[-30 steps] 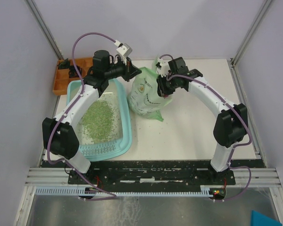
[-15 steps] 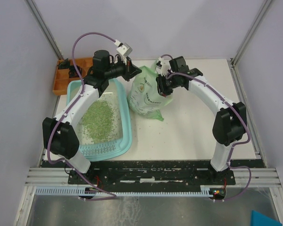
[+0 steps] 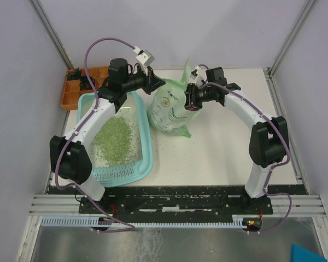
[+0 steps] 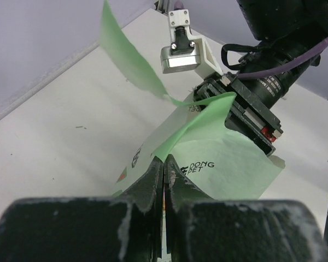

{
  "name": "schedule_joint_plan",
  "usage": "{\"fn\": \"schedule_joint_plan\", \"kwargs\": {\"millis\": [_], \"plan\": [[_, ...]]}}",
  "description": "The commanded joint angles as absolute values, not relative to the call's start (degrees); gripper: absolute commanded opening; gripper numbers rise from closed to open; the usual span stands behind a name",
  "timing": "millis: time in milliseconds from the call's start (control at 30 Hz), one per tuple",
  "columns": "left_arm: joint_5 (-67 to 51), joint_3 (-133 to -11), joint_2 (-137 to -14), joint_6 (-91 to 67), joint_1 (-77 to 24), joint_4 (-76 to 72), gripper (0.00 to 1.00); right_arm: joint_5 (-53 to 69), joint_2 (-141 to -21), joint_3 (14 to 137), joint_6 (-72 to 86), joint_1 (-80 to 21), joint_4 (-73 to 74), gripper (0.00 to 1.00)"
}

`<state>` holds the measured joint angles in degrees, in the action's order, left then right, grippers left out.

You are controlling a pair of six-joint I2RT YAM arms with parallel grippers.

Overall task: Fill the litter box with clean litter
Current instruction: 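Scoop the cat litter from the cat litter bag.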

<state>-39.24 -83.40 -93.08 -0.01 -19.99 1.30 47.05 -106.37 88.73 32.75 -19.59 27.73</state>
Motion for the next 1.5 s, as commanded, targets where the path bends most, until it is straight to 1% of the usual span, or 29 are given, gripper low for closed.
{"fn": "schedule_joint_plan", "kwargs": {"millis": [0,200,300,367,433,533,667,1000,1300,1467], "plan": [[-41.61,-84.7,-90.2,-2.2,-20.65,-6.16,0.03,55.07,-101.51,90.27,36.97,-17.63,11.7,0.02],[-40.67,-85.92,-90.14,-2.44,-20.65,-6.06,0.03,57.88,-100.26,89.61,39.25,-16.6,10.51,0.02],[-40.14,-86.29,-89.83,-2.45,-20.65,-5.9,0.06,59.0,-99.63,88.71,39.72,-15.99,10.03,0.02],[-39.65,-86.3,-89.54,-2.54,-20.65,-5.68,0.15,59.65,-99.14,88.07,39.98,-15.48,9.67,0.02],[-38.65,-86.31,-89.07,-2.53,-20.68,-5.27,0.27,60.41,-98.7,87.45,40.07,-14.85,9.55,0.02],[-36.87,-86.09,-88.33,-2.46,-20.7,-4.6,0.38,61.65,-97.89,86.4,40.16,-14.16,8.86,0.02],[-34.42,-85.87,-87.39,-2.79,-20.65,-3.94,0.48,63.58,-97.02,85.37,40.24,-13.5,8.6,0.02],[-31.28,-84.58,-84.4,-2.81,-20.65,-2.99,0.57,66.59,-94.13,82.29,39.24,-11.49,9.22,0.02],[-29.62,-83.3,-81.44,-2.8,-20.58,-2.74,0.58,68.8,-91.89,80.05,34.72,-9.07,13.99,0.02],[-28.74,-82.71,-80.3,-2.88,-20.65,-2.59,0.58,70.27,-90.59,79.36,29.81,-7.4,19.6,0.02]]}}
